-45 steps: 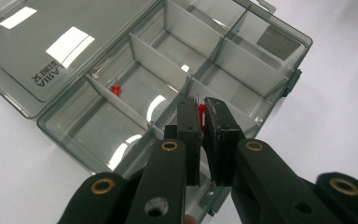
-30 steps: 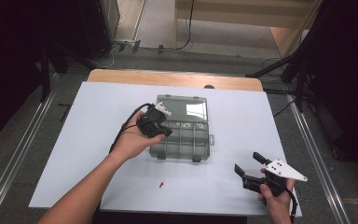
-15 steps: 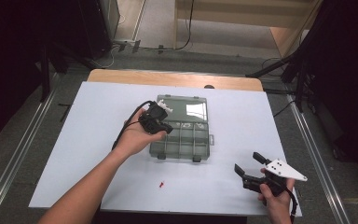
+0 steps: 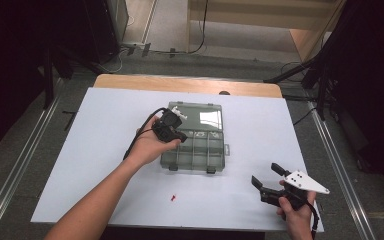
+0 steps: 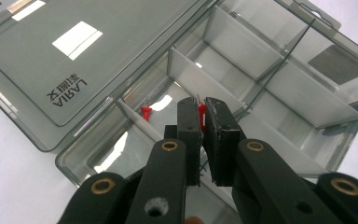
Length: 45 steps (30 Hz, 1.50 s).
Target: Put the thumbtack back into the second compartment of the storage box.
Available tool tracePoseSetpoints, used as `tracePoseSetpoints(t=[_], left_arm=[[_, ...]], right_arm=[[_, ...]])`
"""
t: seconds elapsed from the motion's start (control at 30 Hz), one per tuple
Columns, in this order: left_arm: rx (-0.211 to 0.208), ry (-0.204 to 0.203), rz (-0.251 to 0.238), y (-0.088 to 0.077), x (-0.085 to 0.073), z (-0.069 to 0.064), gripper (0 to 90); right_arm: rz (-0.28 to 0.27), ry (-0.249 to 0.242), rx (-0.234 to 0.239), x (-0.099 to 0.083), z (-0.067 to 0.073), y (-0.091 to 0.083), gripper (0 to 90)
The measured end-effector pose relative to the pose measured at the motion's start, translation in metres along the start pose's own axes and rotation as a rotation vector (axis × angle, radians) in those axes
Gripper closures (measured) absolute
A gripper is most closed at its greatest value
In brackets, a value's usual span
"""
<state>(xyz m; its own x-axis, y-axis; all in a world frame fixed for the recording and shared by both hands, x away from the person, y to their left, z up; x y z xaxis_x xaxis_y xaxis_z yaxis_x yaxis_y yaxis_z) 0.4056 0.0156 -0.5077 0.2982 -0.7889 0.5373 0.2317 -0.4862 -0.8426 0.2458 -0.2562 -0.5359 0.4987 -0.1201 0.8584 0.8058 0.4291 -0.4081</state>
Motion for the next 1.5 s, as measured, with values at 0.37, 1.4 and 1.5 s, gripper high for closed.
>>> tracePoseSetpoints(t=[0.37, 1.4, 1.5], left_arm=[[-0.013, -0.021, -0.002, 0.009, -0.001, 0.004, 84.5], [-0.019, -0.003, -0.054, -0.012, 0.001, -0.015, 15.1], [-0.002, -0.012, -0.044, -0.013, -0.004, -0.014, 5.6]], right_arm=[[0.001, -0.003, 0.005, 0.000, 0.000, 0.000, 14.0], [-0.006, -0.004, 0.004, 0.001, 0.001, -0.001, 14.0], [-0.007, -0.006, 0.005, 0.001, 0.001, 0.000, 14.0]])
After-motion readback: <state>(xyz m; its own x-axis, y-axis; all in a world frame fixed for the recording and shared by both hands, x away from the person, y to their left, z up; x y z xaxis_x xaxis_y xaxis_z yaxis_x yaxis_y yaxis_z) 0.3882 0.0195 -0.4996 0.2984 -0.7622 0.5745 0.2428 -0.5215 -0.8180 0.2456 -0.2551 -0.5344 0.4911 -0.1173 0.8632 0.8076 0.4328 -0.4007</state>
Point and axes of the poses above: each handheld gripper's, and its own axes: y roughly forward along the jaws, x roughly out of its top, z roughly to its left, the point moved 8 cm from there along y, roughly forward along the jaws, and after that the axes turned 13 degrees about y, right-handed, at the moved point
